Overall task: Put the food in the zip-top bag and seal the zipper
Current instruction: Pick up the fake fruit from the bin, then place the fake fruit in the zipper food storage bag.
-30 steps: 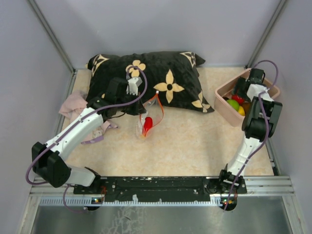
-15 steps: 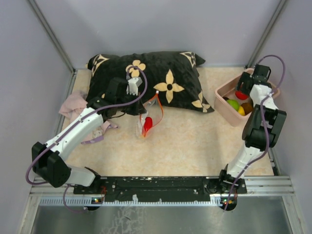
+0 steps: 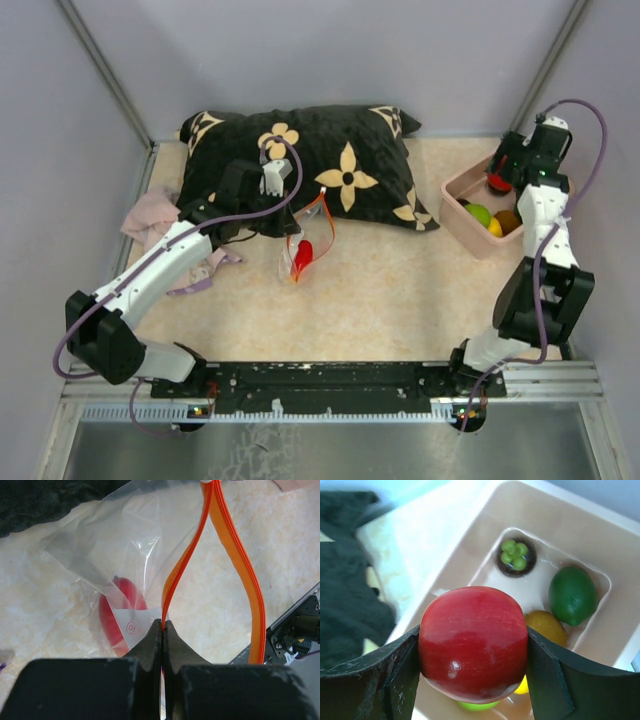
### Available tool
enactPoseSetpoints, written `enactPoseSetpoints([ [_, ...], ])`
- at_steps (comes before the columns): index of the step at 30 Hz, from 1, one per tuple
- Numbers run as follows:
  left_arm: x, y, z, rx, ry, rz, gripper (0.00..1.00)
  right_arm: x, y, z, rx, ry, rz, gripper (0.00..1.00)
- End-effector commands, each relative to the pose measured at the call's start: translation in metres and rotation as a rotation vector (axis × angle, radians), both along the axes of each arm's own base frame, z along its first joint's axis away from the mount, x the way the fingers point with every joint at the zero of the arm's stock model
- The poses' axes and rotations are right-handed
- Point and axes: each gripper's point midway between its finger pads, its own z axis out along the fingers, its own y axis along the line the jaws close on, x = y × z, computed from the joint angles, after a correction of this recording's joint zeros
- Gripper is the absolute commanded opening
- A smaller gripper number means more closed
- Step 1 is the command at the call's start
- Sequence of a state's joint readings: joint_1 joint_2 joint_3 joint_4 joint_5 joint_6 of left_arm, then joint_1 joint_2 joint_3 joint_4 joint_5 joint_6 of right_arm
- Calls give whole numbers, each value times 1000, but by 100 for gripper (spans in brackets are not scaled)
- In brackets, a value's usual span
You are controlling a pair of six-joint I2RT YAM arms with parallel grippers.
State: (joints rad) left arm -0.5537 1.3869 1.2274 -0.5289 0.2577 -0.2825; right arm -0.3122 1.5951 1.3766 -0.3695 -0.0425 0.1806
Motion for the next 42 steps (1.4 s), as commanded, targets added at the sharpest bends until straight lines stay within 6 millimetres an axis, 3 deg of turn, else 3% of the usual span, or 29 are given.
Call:
enactPoseSetpoints([
  [1, 1, -2, 6, -27, -20, -11, 0, -7, 31, 60, -21, -151, 66, 26],
  [9, 0, -1, 11, -34, -32, -16, 0, -26, 108, 91, 8, -215, 278, 25],
  [16, -3, -1, 15, -37, -47, -32, 0, -51, 182, 102, 18, -243, 542, 24],
  [27, -5, 0, 20, -38, -74, -54, 0, -100, 317, 122, 20, -337, 1052, 24],
  [34, -6, 0, 25, -42, -88, -56, 0, -148, 402, 137, 92, -448, 1368, 24],
  [38, -6, -1, 30, -52, -94, -60, 0, -171, 433, 142, 167, -522, 1511, 24],
  [42, -6, -1, 35, -58, -104, -62, 0, -182, 451, 129, 232, -540, 1579, 23],
])
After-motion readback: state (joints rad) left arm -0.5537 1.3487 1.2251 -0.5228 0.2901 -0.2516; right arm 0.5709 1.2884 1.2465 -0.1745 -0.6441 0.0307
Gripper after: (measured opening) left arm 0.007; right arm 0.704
